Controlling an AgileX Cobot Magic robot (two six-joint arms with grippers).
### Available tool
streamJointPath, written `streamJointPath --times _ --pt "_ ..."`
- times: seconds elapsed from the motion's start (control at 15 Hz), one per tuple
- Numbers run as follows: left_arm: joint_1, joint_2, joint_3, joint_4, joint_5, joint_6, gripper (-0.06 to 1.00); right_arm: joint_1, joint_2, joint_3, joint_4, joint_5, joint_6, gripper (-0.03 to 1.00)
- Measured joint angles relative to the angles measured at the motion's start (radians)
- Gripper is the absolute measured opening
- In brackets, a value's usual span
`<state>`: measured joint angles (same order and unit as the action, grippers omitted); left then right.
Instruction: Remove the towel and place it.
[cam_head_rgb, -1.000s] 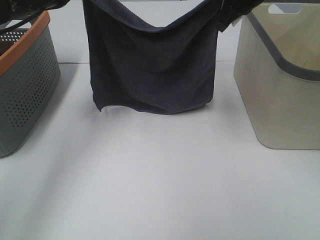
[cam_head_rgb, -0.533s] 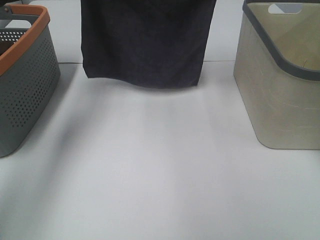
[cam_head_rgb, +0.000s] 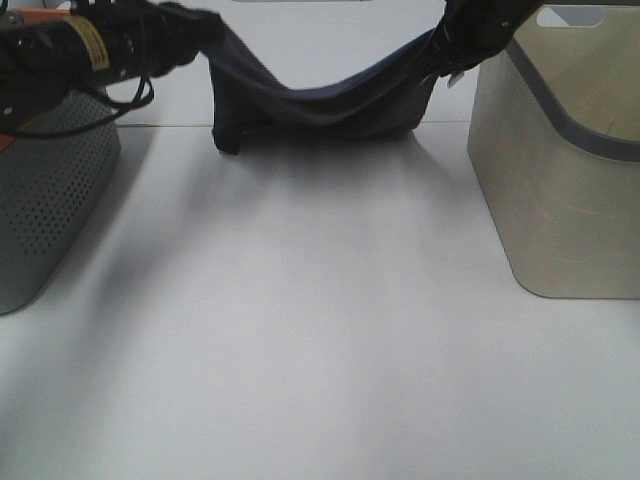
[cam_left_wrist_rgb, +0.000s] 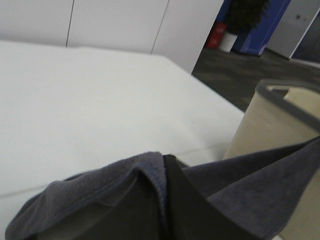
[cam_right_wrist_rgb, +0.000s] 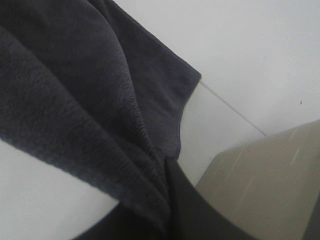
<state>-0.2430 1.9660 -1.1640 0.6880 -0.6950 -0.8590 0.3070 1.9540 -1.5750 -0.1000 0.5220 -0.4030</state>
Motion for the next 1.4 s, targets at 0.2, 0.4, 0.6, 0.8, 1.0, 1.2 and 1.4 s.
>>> streamJointPath --times 0.2,0.4,0.6,0.8,1.0,1.2,1.4 --pt "0.0 -0.058 0.161 0.009 -0.029 0.043 0.0 0.036 -0.089 0.204 0.01 -0.073 0.007 0.02" --pt "-0.005 -0.111 0.352 0.028 -0.052 0.058 0.0 0.079 -0.153 0.425 0.016 -0.138 0.025 0.02" --pt "-0.008 -0.112 0.471 0.057 -0.057 0.095 0.0 0.118 -0.176 0.535 0.042 -0.177 0.043 0.02" --pt "-0.008 -0.112 0.521 0.062 -0.071 0.103 0.0 0.145 -0.176 0.622 0.048 -0.212 0.049 0.02" --pt "-0.008 -0.096 0.55 0.077 -0.076 0.105 0.0 0.148 -0.176 0.684 0.059 -0.237 0.05 0.02" --pt "-0.008 -0.081 0.586 0.114 -0.076 0.105 0.0 0.148 -0.175 0.695 0.06 -0.226 0.043 0.02" --pt "-0.008 -0.08 0.618 0.114 -0.076 0.103 0.0 0.167 -0.144 0.695 0.038 -0.226 -0.139 0.02"
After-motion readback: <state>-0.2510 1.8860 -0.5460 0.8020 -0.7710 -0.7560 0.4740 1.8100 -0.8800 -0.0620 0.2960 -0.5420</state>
